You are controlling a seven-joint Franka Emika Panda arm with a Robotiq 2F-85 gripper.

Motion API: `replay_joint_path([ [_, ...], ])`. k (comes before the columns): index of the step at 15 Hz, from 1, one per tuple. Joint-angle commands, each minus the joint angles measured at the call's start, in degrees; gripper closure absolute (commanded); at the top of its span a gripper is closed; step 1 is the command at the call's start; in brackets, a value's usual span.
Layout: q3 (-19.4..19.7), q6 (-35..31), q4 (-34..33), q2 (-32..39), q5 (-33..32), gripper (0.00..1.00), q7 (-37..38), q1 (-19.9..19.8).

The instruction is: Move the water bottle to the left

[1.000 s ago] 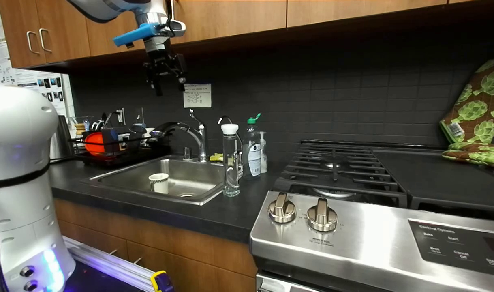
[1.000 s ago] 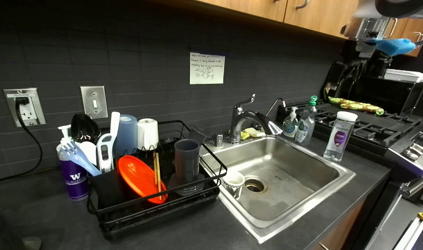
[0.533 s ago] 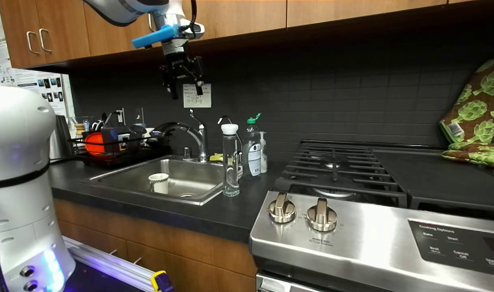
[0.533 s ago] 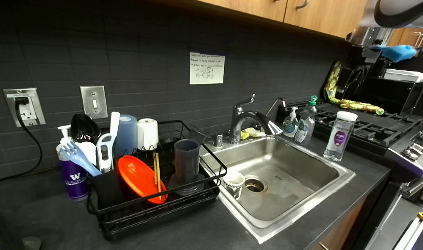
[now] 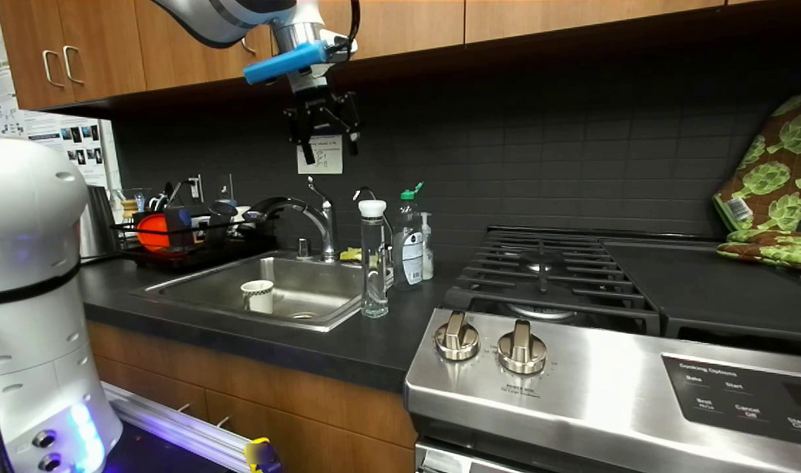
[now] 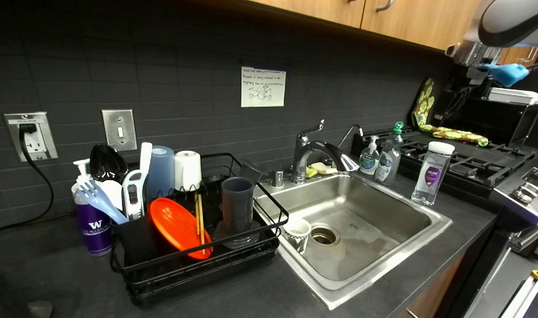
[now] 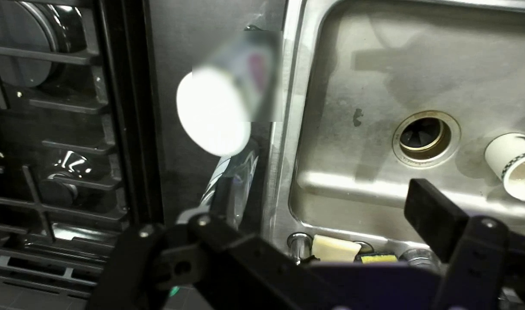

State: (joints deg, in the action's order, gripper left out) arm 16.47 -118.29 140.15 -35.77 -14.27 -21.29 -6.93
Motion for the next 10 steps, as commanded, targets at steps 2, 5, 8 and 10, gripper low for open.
replay_joint_path([
  [2, 1.9, -1.4, -1.4, 2.3, -1.3, 0.0, -4.4, -1.7],
  [5, 3.1, -1.6, -1.4, 3.0, -0.9, 0.0, -6.2, -2.4],
  [8, 4.0, -2.9, -1.4, 4.0, -0.6, 0.0, -7.2, -2.6],
  [10, 4.5, -3.5, -1.6, 4.9, -0.3, 0.0, -7.7, -2.6],
])
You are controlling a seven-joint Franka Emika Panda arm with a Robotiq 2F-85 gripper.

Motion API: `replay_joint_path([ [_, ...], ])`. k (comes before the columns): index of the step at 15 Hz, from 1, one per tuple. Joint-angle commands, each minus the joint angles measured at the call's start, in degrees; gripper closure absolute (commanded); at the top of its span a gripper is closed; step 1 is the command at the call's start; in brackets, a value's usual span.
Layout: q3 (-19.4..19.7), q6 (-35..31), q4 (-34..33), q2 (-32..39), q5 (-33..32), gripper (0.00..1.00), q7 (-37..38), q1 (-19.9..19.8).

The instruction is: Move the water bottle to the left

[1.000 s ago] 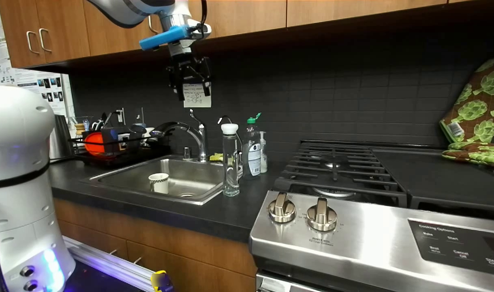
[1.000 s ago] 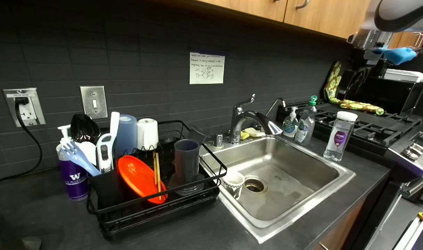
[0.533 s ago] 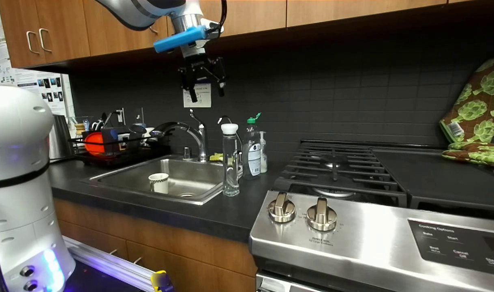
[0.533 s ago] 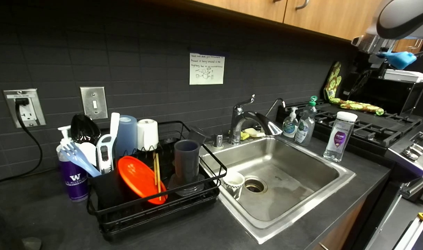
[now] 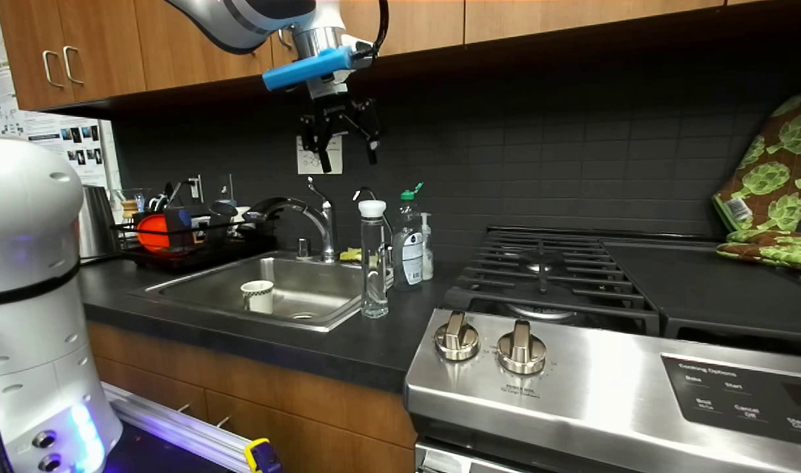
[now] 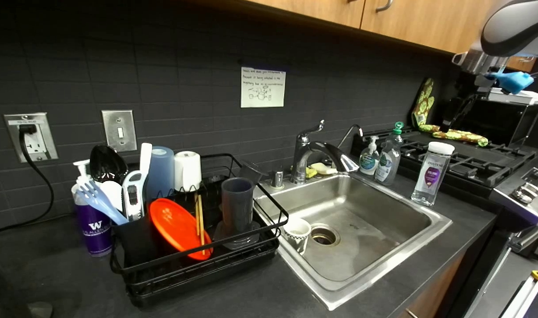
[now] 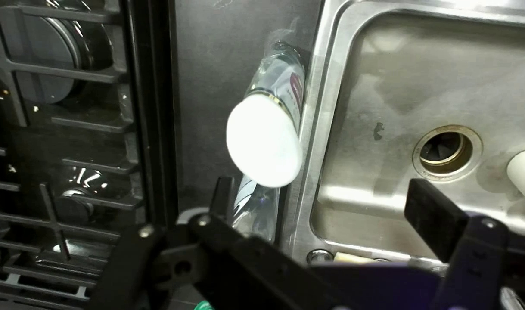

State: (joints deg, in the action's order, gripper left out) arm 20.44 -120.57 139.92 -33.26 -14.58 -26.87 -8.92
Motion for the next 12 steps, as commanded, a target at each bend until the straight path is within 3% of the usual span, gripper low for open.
replay_joint_path([
  [1, 0.5, -1.5, -1.3, 2.9, -0.2, 0.0, -2.1, -0.7],
  [12, 1.4, -3.8, -1.4, 7.9, -0.1, 0.0, -4.3, -2.1],
])
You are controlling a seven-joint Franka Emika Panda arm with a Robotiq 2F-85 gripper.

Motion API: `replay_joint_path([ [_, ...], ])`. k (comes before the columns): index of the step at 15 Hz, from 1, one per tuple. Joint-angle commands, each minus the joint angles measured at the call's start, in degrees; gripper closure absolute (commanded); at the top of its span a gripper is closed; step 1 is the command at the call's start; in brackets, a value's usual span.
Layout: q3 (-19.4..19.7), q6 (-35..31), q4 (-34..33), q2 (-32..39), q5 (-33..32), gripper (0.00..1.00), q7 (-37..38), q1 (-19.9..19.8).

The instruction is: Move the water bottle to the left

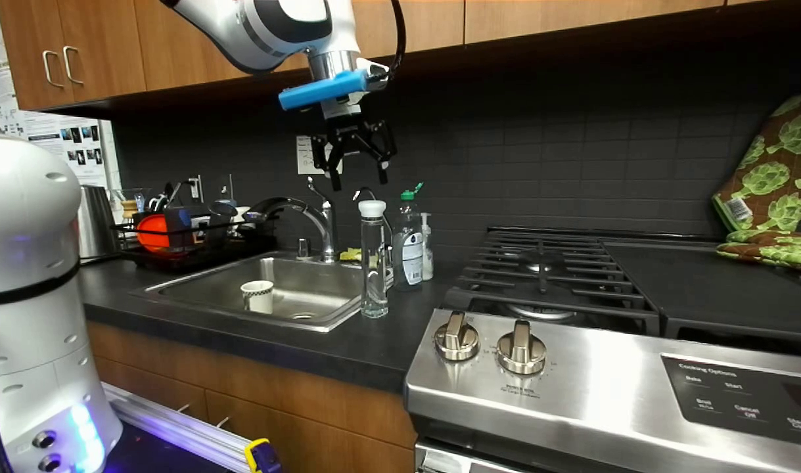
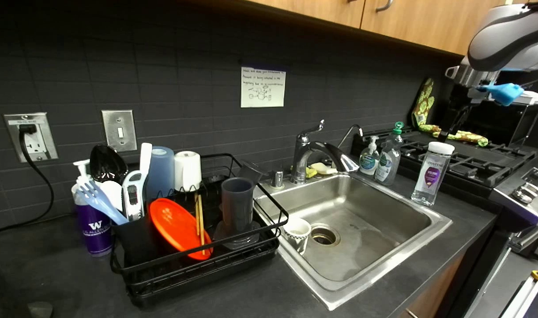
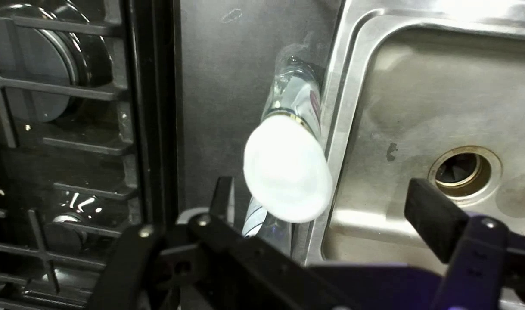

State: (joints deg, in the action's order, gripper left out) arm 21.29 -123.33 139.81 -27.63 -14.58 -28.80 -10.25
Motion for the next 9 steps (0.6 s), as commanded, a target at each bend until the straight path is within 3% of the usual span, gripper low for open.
replay_joint_path([
  [1, 0.7, -1.0, -1.4, 2.6, 0.1, 0.0, -2.9, -0.8],
  [9, 1.5, -1.5, -1.2, 4.1, 1.3, 0.0, -5.3, -0.8],
])
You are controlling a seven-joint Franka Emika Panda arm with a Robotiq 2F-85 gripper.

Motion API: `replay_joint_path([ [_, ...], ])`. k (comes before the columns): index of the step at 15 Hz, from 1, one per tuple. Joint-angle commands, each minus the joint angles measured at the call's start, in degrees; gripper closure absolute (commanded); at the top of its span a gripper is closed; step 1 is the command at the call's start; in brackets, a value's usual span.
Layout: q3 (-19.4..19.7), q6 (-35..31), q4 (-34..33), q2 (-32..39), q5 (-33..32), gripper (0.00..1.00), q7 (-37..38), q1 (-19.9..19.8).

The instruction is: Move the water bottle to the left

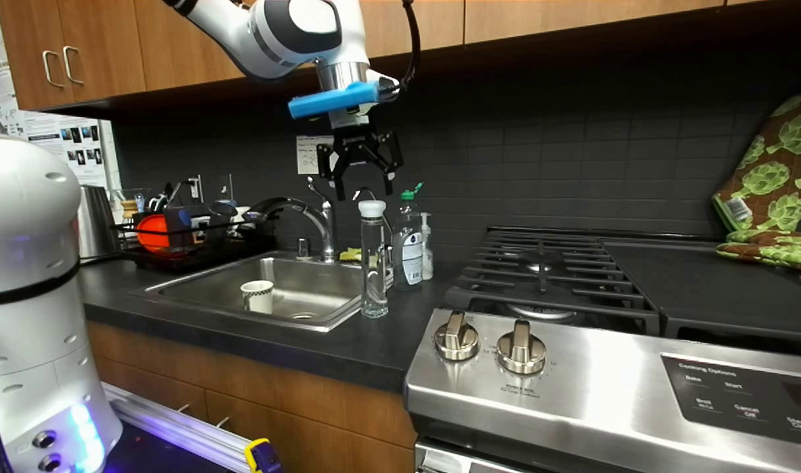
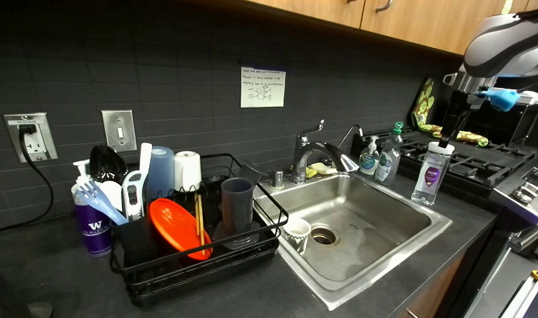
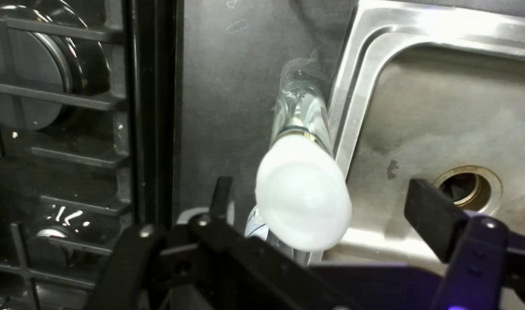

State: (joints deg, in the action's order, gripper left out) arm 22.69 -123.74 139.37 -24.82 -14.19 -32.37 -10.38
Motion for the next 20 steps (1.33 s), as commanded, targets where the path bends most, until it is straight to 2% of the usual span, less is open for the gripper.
replay_joint_path([
  [1, 0.0, -1.3, -0.7, 1.4, 0.9, 0.0, -1.7, -0.7],
  [16, -0.7, -5.2, -1.2, 6.9, 0.5, 0.0, 0.0, -1.2],
  [17, -0.8, -5.3, -1.2, 7.0, 0.5, 0.25, 0.0, -1.2],
  [18, -0.8, -5.3, -1.2, 7.2, 0.5, 0.26, 0.1, -1.2],
  [20, -0.9, -5.2, -1.3, 7.4, 0.4, 0.39, 0.4, -1.4],
])
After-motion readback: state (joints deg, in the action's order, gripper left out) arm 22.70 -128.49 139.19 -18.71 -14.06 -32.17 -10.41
